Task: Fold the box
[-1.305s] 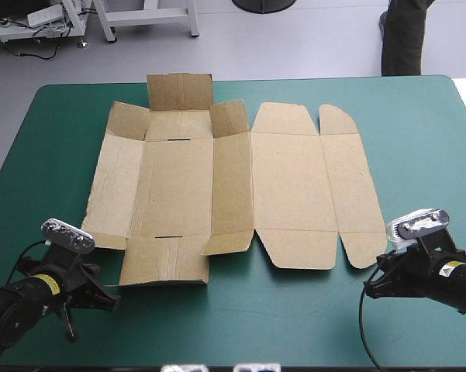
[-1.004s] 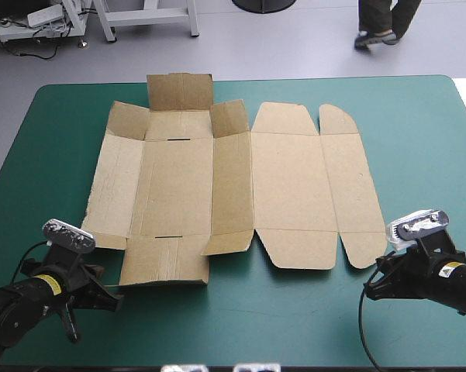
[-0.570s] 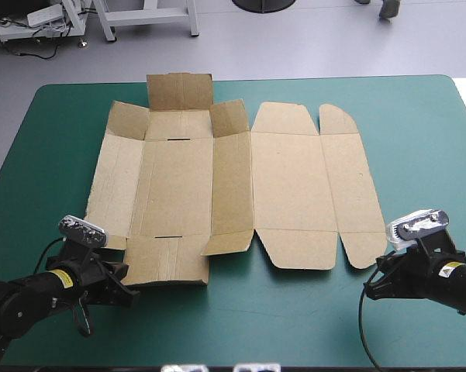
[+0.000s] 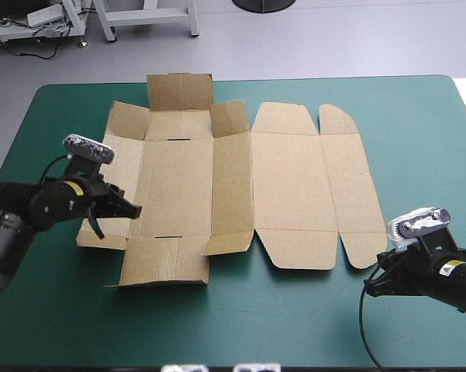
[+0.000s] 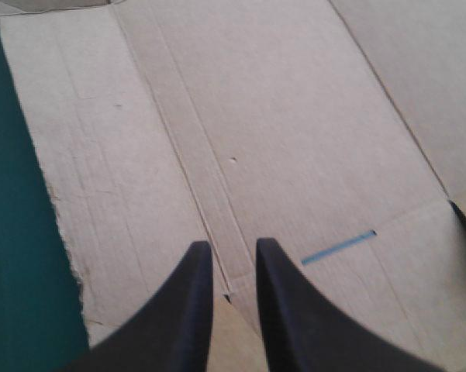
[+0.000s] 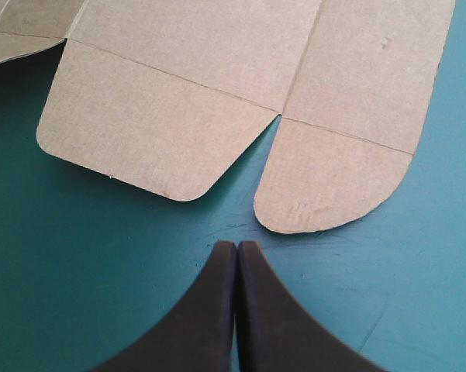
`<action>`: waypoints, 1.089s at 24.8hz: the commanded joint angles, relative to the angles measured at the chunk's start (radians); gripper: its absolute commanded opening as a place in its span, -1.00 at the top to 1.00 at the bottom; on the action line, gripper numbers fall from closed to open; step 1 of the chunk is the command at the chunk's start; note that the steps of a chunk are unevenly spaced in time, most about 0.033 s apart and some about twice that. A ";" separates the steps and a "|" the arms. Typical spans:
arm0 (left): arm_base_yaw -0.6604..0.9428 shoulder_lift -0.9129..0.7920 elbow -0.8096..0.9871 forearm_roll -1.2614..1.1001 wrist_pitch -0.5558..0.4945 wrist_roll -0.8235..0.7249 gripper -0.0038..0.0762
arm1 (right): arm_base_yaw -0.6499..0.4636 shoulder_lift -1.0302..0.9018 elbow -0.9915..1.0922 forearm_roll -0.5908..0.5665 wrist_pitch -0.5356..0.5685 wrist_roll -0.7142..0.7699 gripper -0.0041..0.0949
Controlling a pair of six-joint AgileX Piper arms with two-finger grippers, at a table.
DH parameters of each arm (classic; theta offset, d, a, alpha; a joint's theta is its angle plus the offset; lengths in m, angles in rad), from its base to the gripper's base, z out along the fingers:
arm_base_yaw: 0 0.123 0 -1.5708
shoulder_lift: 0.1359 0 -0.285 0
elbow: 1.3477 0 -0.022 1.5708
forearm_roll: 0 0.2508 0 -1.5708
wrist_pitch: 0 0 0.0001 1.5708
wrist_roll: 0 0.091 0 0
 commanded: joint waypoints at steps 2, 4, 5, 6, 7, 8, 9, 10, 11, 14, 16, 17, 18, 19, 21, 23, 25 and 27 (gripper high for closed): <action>0.115 0.079 -0.131 -0.180 0.002 0.132 0.40 | 0.000 0.002 -0.026 0.027 -0.041 -0.011 0.97; 0.208 0.132 -0.168 -0.234 0.095 0.186 0.40 | 0.000 0.002 -0.026 0.027 -0.041 -0.011 0.97; 0.257 0.160 -0.178 -0.265 0.120 0.203 0.40 | 0.000 0.002 -0.026 0.027 -0.041 -0.011 0.97; 0.330 0.197 -0.186 -0.314 0.159 0.223 0.40 | 0.000 0.002 -0.026 0.027 -0.041 -0.011 0.97; 0.389 0.227 -0.186 -0.363 0.185 0.242 0.40 | 0.000 0.002 -0.026 0.027 -0.047 -0.011 0.97; 0.469 0.267 -0.186 -0.440 0.231 0.275 0.40 | 0.000 0.002 -0.026 0.027 -0.054 -0.017 0.97; 0.515 0.293 -0.186 -0.491 0.269 0.304 0.40 | 0.000 0.002 -0.026 0.027 -0.056 -0.030 0.97; 0.557 0.320 -0.186 -0.544 0.308 0.337 0.40 | 0.000 0.002 -0.026 0.027 -0.061 -0.034 0.97; 0.609 0.352 -0.186 -0.605 0.352 0.359 0.40 | 0.000 0.002 -0.026 0.027 -0.065 -0.034 0.97; 0.695 0.458 -0.197 -0.698 0.405 0.370 0.28 | 0.000 0.002 -0.026 0.029 -0.061 -0.036 0.97; 0.702 0.492 -0.203 -0.692 0.405 0.359 0.16 | 0.000 0.002 -0.026 0.029 -0.060 -0.036 0.97; 0.704 0.511 -0.203 -0.694 0.405 0.357 0.09 | 0.000 0.002 -0.026 0.029 -0.060 -0.036 0.97; 0.706 0.528 -0.205 -0.696 0.405 0.357 0.04 | 0.000 0.002 -0.026 0.031 -0.060 -0.036 0.97; 0.706 0.555 -0.204 -0.697 0.405 0.359 -0.03 | 0.000 0.002 -0.026 0.033 -0.060 -0.036 0.97; 0.706 0.591 -0.204 -0.709 0.405 0.359 -0.10 | 0.000 0.002 -0.026 0.033 -0.057 -0.036 0.97; 0.706 0.618 -0.204 -0.731 0.405 0.364 -0.10 | 0.000 0.002 -0.026 0.033 -0.052 -0.036 0.97; 0.706 0.639 -0.204 -0.765 0.405 0.382 -0.10 | 0.000 0.002 -0.026 0.033 -0.051 -0.036 0.97; 0.706 0.654 -0.213 -0.791 0.405 0.406 -0.10 | 0.000 0.002 -0.026 0.033 -0.050 -0.036 0.97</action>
